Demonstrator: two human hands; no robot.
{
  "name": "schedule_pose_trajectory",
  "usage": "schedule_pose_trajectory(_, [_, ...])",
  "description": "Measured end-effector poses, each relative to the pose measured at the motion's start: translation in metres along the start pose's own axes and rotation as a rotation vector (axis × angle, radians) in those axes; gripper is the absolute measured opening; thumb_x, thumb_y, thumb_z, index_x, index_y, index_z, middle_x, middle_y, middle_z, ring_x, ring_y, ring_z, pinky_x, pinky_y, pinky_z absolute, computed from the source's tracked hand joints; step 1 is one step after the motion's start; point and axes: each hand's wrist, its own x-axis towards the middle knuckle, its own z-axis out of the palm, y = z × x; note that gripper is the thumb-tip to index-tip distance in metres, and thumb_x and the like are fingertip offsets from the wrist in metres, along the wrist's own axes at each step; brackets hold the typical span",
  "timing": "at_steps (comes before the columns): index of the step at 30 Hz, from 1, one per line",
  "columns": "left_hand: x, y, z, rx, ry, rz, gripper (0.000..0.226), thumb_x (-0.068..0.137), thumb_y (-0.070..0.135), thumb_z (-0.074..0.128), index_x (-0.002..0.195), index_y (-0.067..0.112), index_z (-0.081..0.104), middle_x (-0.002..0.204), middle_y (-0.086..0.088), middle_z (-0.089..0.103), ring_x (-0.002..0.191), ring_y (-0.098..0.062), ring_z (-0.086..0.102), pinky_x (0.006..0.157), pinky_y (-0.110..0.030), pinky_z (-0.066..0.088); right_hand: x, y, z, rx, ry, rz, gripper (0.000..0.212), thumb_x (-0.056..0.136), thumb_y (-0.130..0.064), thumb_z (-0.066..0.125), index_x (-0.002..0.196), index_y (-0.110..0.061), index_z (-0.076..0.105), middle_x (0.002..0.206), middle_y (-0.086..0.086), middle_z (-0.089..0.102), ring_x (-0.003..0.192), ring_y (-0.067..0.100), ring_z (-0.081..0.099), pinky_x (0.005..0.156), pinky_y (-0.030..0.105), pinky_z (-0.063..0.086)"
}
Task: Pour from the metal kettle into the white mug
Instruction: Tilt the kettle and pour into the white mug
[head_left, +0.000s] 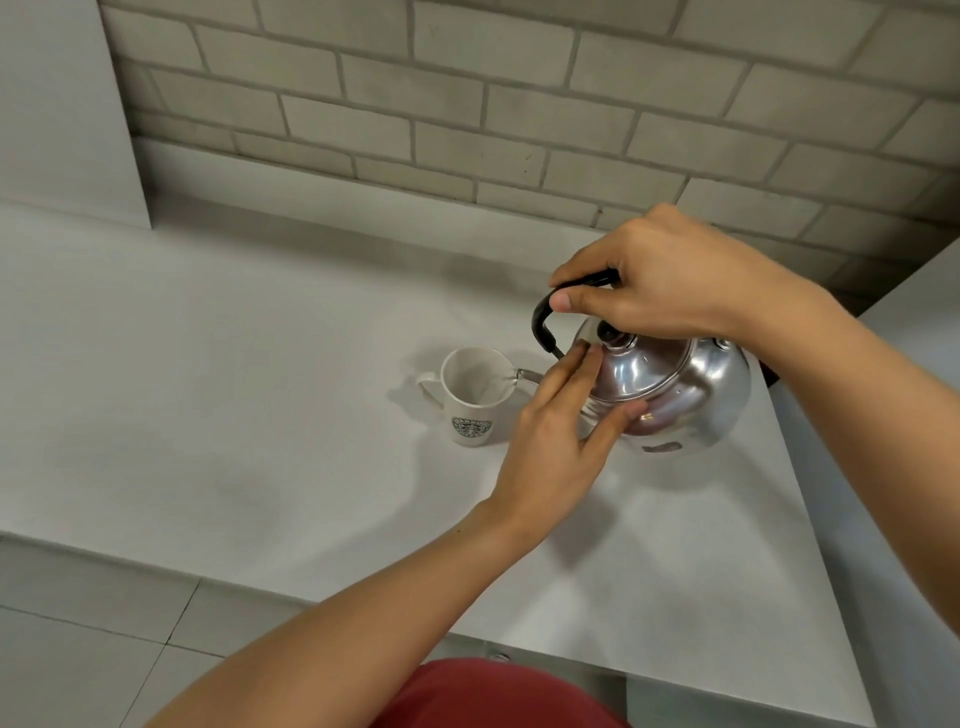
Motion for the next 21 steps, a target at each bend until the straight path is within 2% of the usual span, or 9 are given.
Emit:
schedule_pose_trajectory(1, [0.001,0.001,0.001,-0.007,0.01,-0.002,0.063,0.099,0.04,0.068,0.153,0.015,0.048,0.159,-0.006,0.048,0.148,-0.006,0.038,0.115,-0.007,0.025,0.001,-0.002,-0.003,-0.012,-0.014,-0.003,0.024,0.097,-0.047,0.067,0.112,-0.035,0.082,0.063,-0.031,0.059,0.065,-0.005,0.058,0.059,0.024,0.045])
schedule_pose_trajectory(3, [0.002,0.002,0.003,-0.014,0.025,-0.004,0.063,0.099,0.043,0.068,0.153,0.017,0.048,0.158,-0.005,0.049,0.143,0.013,0.032,0.113,-0.004,0.024,0.003,-0.004,-0.007,-0.033,-0.04,-0.01,0.024,0.097,-0.047,0.066,0.11,-0.035,0.083,0.064,-0.023,0.066,0.066,0.001,0.061,0.063,0.032,0.051])
schedule_pose_trajectory(4, [0.002,0.002,0.004,-0.014,0.027,-0.005,0.064,0.099,0.045,0.068,0.153,0.018,0.048,0.158,-0.004,0.049,0.138,0.023,0.028,0.111,-0.002,0.023,0.003,-0.005,-0.009,-0.041,-0.049,-0.012,0.025,0.097,-0.048,0.066,0.11,-0.035,0.082,0.072,-0.018,0.073,0.069,0.006,0.063,0.067,0.035,0.054])
schedule_pose_trajectory(6, [0.003,0.002,0.006,-0.017,0.032,-0.008,0.064,0.098,0.047,0.067,0.152,0.019,0.049,0.157,-0.003,0.05,0.132,0.03,0.025,0.11,-0.001,0.023,0.004,-0.007,-0.011,-0.053,-0.055,-0.009,0.025,0.097,-0.049,0.065,0.112,-0.036,0.082,0.088,-0.011,0.081,0.079,0.015,0.068,0.073,0.041,0.057])
schedule_pose_trajectory(9, [0.005,0.002,0.008,-0.043,0.041,-0.025,0.064,0.097,0.05,0.068,0.152,0.022,0.05,0.157,0.0,0.05,0.135,0.025,0.029,0.114,-0.009,0.03,0.005,-0.008,-0.013,-0.065,-0.065,-0.005,0.027,0.097,-0.052,0.065,0.113,-0.038,0.081,0.097,-0.009,0.082,0.092,0.021,0.07,0.079,0.045,0.059])
schedule_pose_trajectory(13, [0.005,0.004,0.01,-0.141,0.03,-0.074,0.065,0.096,0.053,0.068,0.151,0.025,0.05,0.157,0.003,0.049,0.145,0.0,0.041,0.113,-0.038,0.047,0.008,-0.008,-0.015,-0.082,-0.083,0.014,0.025,0.096,-0.052,0.064,0.11,-0.039,0.081,0.092,-0.009,0.081,0.088,0.019,0.069,0.076,0.045,0.059])
schedule_pose_trajectory(21, [0.007,0.009,0.013,-0.215,0.047,-0.111,0.064,0.094,0.053,0.07,0.15,0.03,0.05,0.157,0.006,0.047,0.145,-0.004,0.043,0.11,-0.043,0.05,0.013,-0.006,-0.017,-0.096,-0.075,-0.012,0.026,0.096,-0.051,0.066,0.114,-0.038,0.08,0.098,-0.012,0.081,0.087,0.018,0.068,0.071,0.034,0.055])
